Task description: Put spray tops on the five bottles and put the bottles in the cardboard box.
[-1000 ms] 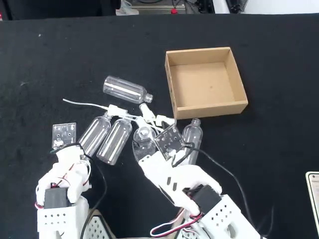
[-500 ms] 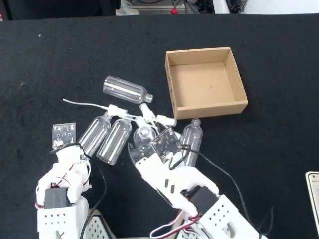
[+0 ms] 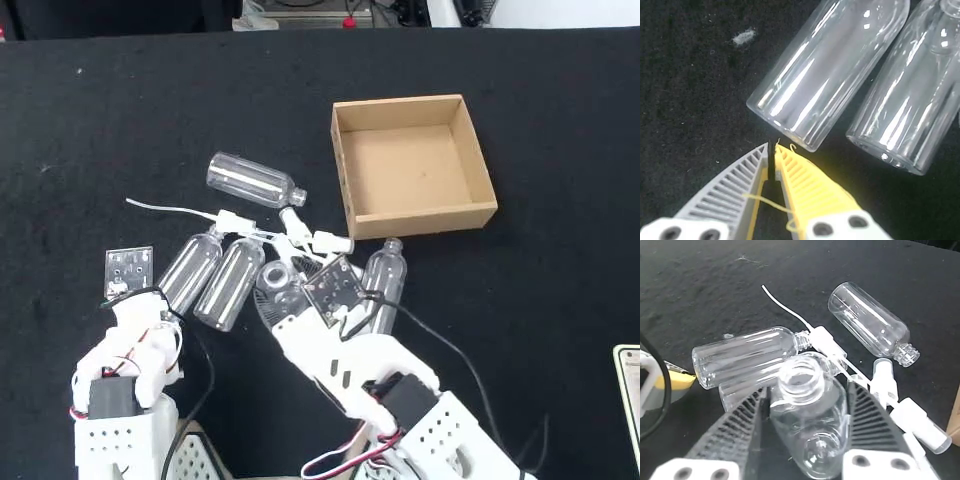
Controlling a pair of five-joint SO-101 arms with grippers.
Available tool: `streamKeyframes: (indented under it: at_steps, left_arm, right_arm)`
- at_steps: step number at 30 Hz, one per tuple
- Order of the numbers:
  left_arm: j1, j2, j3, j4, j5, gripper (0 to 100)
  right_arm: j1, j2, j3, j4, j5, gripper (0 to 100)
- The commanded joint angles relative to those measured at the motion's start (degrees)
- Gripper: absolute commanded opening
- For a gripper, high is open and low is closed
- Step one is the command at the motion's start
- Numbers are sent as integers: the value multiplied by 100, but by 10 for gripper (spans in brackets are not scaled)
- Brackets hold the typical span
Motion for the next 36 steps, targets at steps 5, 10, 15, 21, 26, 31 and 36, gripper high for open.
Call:
streamKeyframes:
  at_steps: [5,10,15,21,26,31,36]
  left_arm:
    - [-22,-18,119,35,70,30]
    - [-22,-18,119,35,70,30]
    - [-22,-18,119,35,70,30]
    - [-22,-18,119,35,70,30]
    - [-22,-18,119,35,70,30]
    - [-22,-18,119,35,62,30]
    - [-22,-18,92,0,62,30]
  right_arm:
    - [607,-66,-110,-26,-26,87]
    - [633,-66,-1033,1020,-18,74]
    - [642,-13,-2334,2242,686,74]
    - [1723,-4,-3354,2655,1134,74]
    - [2664,-4,-3556,2681,554,74]
    - [4158,4,-3477,3147,492,74]
    - [5011,4,-3160,3262,536,74]
